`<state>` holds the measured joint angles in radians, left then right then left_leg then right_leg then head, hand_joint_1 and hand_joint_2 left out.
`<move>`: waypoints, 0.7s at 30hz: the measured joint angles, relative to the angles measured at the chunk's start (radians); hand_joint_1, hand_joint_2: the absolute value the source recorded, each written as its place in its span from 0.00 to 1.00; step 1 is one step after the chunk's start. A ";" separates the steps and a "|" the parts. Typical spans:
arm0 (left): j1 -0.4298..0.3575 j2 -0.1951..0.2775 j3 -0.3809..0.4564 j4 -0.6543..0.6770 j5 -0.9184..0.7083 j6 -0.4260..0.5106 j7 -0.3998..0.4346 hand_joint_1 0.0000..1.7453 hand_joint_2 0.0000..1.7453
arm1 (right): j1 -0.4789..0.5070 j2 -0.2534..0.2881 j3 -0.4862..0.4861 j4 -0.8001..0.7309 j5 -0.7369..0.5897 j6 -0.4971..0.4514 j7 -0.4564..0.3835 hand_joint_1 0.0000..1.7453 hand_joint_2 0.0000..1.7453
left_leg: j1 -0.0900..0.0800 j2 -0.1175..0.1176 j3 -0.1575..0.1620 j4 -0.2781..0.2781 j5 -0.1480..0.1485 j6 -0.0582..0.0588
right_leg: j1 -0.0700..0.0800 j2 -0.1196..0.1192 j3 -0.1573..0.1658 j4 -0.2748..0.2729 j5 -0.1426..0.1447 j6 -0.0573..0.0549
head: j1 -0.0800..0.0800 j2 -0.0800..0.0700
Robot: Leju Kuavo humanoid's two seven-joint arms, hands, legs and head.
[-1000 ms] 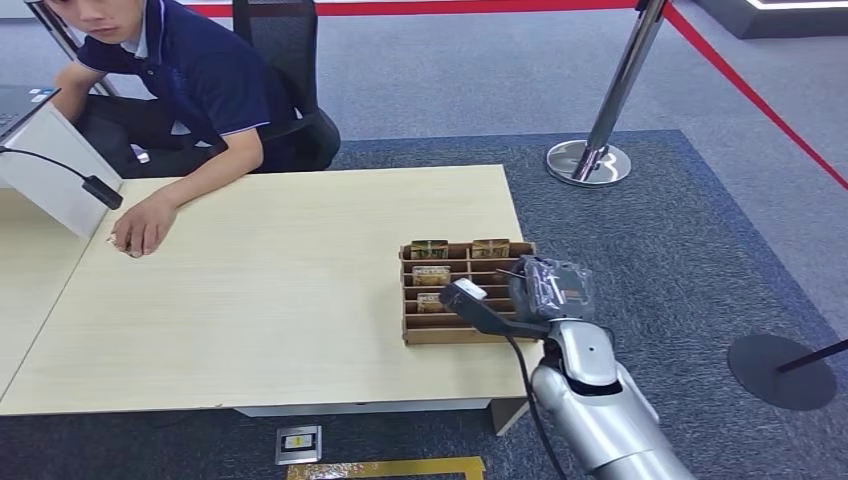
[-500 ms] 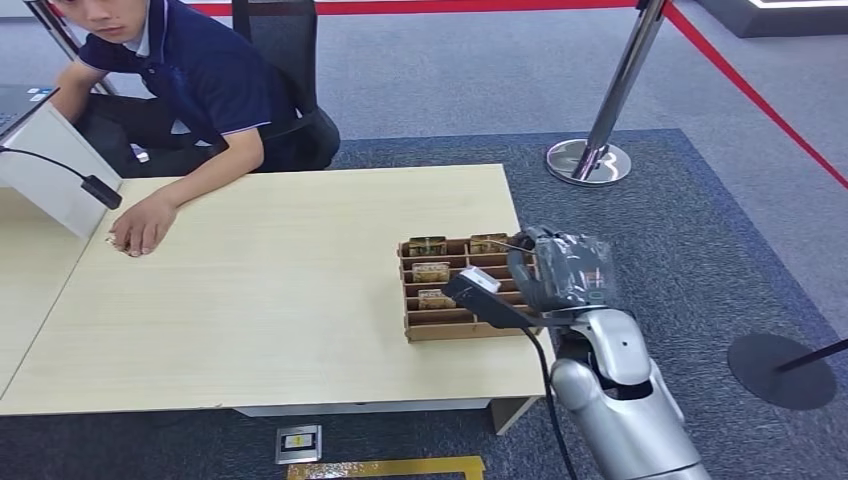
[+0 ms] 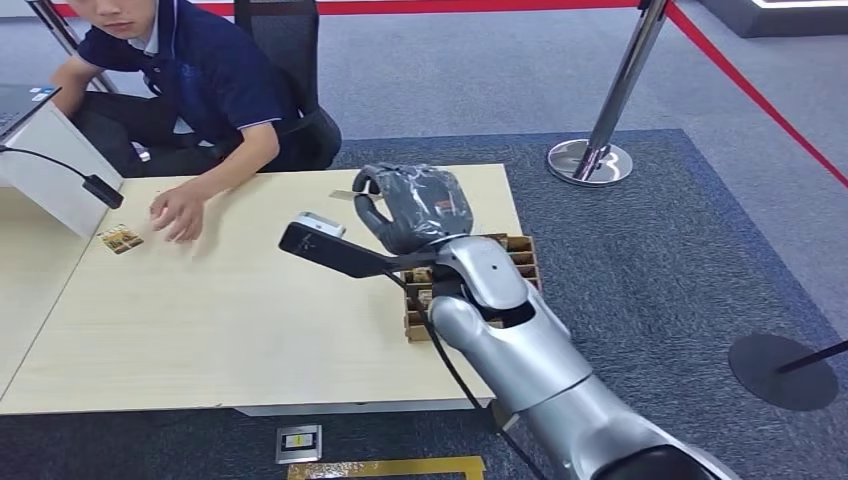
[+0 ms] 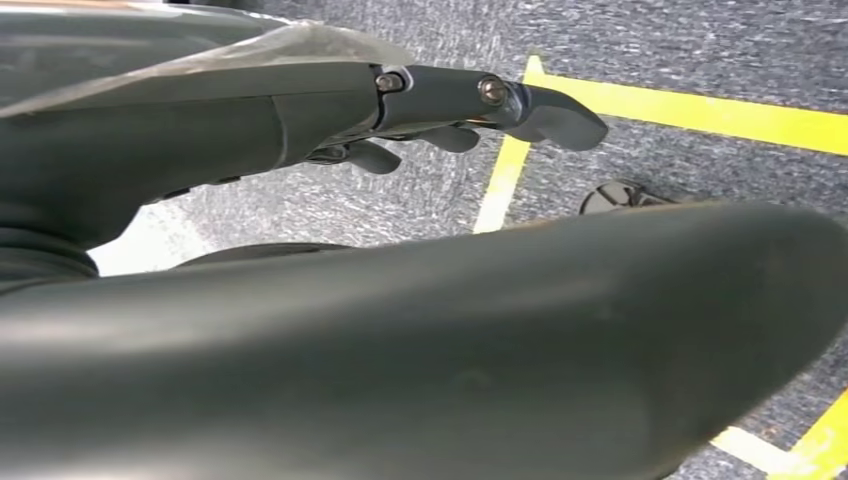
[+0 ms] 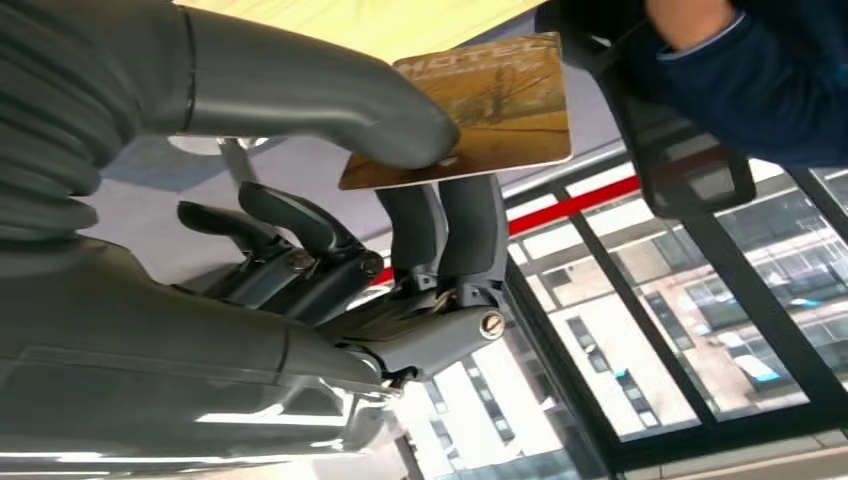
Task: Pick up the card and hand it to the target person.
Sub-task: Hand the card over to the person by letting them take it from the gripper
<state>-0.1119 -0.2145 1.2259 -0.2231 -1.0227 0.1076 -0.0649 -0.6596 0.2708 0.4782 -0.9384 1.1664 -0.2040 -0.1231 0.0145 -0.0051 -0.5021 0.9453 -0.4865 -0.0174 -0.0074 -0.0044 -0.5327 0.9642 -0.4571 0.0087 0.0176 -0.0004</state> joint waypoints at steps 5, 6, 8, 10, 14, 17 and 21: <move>-0.002 -0.007 -0.004 0.002 -0.014 0.004 0.016 0.00 0.00 | -0.100 0.049 0.067 0.173 -0.107 -0.030 0.070 1.00 1.00 | 0.000 0.000 0.000 0.000 0.000 0.000 | 0.000 0.000 0.000 0.000 0.000 0.000 | 0.000 0.000; -0.002 -0.008 -0.004 0.002 -0.016 0.005 0.019 0.00 0.00 | -0.113 0.052 0.084 0.202 -0.132 -0.041 0.077 1.00 1.00 | 0.000 0.000 -0.001 0.000 0.000 0.000 | 0.000 0.000 0.000 -0.001 0.000 0.000 | 0.000 0.000; -0.002 -0.009 -0.005 0.002 -0.018 0.006 0.024 0.00 0.00 | -0.134 0.052 0.116 0.252 -0.174 -0.057 0.086 1.00 1.00 | 0.000 0.000 -0.001 0.000 0.000 0.000 | 0.000 0.000 0.000 -0.001 0.000 0.000 | 0.000 0.000; -0.002 -0.010 -0.006 0.003 -0.018 0.008 0.028 0.00 0.00 | -0.149 0.052 0.145 0.292 -0.208 -0.065 0.091 1.00 1.00 | 0.000 -0.001 -0.001 0.000 0.000 0.000 | 0.000 0.000 0.000 -0.001 0.000 0.000 | 0.000 0.000; -0.002 -0.010 -0.008 0.005 -0.013 0.013 0.035 0.00 0.00 | -0.169 0.052 0.195 0.346 -0.256 -0.068 0.094 1.00 1.00 | 0.000 -0.001 -0.001 0.000 0.000 0.000 | 0.000 0.000 0.000 -0.001 0.000 0.000 | 0.000 0.000; -0.002 -0.010 -0.007 0.006 -0.010 0.017 0.038 0.00 0.00 | -0.183 0.052 0.229 0.377 -0.285 -0.068 0.093 1.00 1.00 | 0.000 -0.001 -0.001 0.000 0.000 0.000 | 0.000 0.000 0.000 -0.001 0.000 0.000 | 0.000 0.000; -0.002 -0.010 -0.007 0.006 -0.009 0.018 0.039 0.00 0.00 | -0.188 0.052 0.263 0.398 -0.305 -0.067 0.092 1.00 1.00 | 0.000 -0.001 -0.001 0.000 0.000 0.000 | 0.000 0.000 0.000 -0.001 0.000 0.000 | 0.000 0.000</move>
<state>-0.1137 -0.2247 1.2184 -0.2171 -1.0317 0.1255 -0.0254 -0.8479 0.3231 0.7412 -0.5400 0.8610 -0.2707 -0.0311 0.0144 -0.0057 -0.5029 0.9453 -0.4868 -0.0171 -0.0075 -0.0044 -0.5329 0.9634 -0.4572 0.0087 0.0178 -0.0004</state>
